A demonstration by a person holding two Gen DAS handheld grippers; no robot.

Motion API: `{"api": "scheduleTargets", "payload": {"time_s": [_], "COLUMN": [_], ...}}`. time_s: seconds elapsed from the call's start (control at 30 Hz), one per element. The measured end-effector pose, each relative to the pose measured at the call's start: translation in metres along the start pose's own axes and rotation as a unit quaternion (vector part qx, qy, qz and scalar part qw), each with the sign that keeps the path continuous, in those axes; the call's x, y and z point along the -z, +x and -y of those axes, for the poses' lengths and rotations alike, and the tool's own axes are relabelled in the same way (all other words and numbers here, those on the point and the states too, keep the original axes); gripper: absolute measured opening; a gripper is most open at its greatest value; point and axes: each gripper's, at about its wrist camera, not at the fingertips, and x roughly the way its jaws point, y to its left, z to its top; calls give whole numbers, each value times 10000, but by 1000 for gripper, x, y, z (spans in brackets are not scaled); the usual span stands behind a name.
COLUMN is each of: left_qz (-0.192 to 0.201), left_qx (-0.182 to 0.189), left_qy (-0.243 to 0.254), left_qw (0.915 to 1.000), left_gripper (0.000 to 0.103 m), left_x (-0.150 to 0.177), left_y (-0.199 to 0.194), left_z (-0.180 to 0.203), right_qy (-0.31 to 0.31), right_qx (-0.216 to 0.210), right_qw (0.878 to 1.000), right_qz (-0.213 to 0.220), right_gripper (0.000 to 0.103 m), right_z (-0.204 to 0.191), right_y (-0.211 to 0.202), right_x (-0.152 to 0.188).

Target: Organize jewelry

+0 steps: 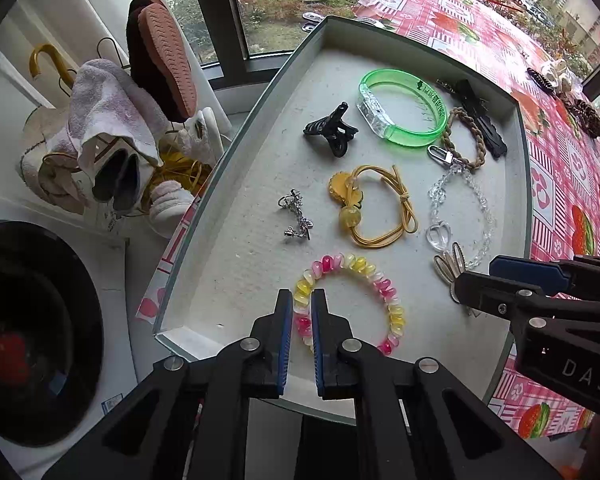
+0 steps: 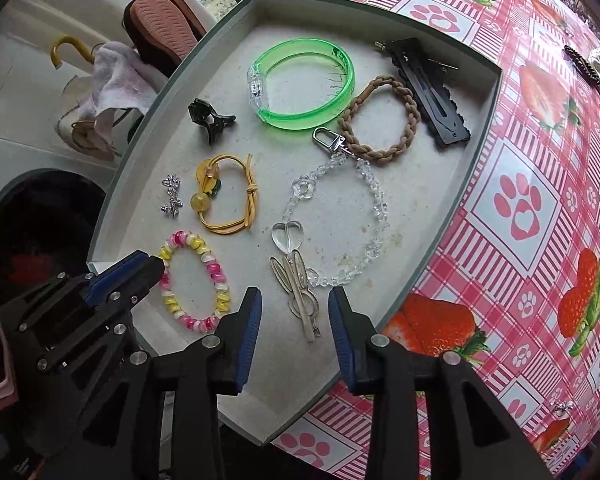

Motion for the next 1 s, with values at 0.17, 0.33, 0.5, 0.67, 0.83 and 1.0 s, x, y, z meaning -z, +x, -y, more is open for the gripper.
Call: {"api": "scheduleTargets", "payload": {"time_s": [0.17, 0.33, 0.5, 0.67, 0.83, 1.0], "left_qz": [14, 37, 4, -22, -59, -96], "left_qx": [-22, -51, -55, -59, -14, 5], "left_qy": [11, 3, 64, 105, 115, 85], "left_qw": [10000, 10000, 10000, 9999, 9999, 9999], "left_gripper": [16, 16, 16, 16, 16, 16], "left_x": [0, 2, 9, 15, 18, 19], "left_y": [-7, -17, -25, -33, -39, -44], "left_z": [0, 1, 6, 9, 8, 6], "right_qy": [114, 175, 201, 195, 237, 271], "right_qx": [-21, 50, 82, 81, 132, 149], "right_qw": [9999, 9998, 9997, 9997, 9995, 9994], "right_qz": [92, 117, 127, 137, 136, 178], "right_gripper": [38, 38, 38, 38, 38, 38], "right_z": [6, 9, 12, 12, 14, 18], "right_y": [-13, -27, -39, -47, -54, -64], "right_x": [2, 8, 17, 23, 29, 33]}}
